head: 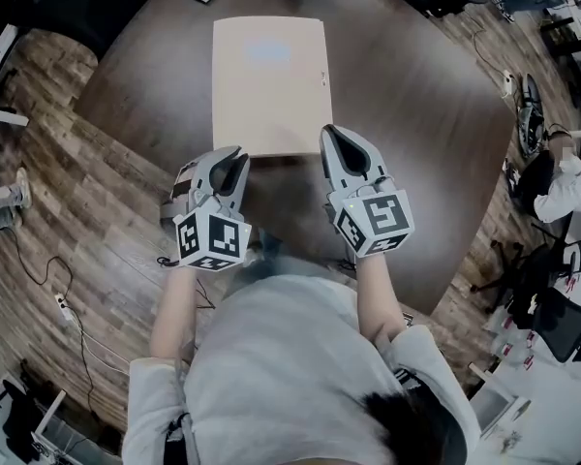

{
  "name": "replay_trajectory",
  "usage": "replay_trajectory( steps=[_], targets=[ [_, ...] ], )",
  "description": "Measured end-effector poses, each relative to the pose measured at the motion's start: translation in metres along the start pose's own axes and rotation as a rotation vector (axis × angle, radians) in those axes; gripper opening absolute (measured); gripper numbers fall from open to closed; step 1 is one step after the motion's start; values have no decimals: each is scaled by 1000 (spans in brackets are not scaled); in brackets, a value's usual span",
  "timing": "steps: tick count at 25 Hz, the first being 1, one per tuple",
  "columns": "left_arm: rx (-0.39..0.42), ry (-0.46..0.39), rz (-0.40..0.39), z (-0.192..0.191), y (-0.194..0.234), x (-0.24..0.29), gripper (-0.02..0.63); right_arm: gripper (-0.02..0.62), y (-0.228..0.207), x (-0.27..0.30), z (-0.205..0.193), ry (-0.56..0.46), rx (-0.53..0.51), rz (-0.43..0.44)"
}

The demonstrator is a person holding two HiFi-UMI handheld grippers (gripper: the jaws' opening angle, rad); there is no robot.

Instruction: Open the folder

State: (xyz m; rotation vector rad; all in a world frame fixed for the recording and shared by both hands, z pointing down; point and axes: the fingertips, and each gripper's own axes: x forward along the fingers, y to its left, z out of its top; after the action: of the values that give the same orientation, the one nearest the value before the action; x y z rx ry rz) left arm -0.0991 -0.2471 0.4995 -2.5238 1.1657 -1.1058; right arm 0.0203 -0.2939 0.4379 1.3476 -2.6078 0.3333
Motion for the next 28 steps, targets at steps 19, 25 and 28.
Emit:
replay_trajectory(
  steps=[19, 25, 28],
  targets=[
    [412, 193, -41, -20, -34, 52, 103, 15, -24, 4, -10, 22, 32, -10],
    [409, 200, -24, -21, -33, 52, 106, 15, -26, 5, -12, 23, 39, -9],
    [420, 206, -4, -21, -31, 52, 109, 15, -25, 6, -13, 24, 39, -6]
  ],
)
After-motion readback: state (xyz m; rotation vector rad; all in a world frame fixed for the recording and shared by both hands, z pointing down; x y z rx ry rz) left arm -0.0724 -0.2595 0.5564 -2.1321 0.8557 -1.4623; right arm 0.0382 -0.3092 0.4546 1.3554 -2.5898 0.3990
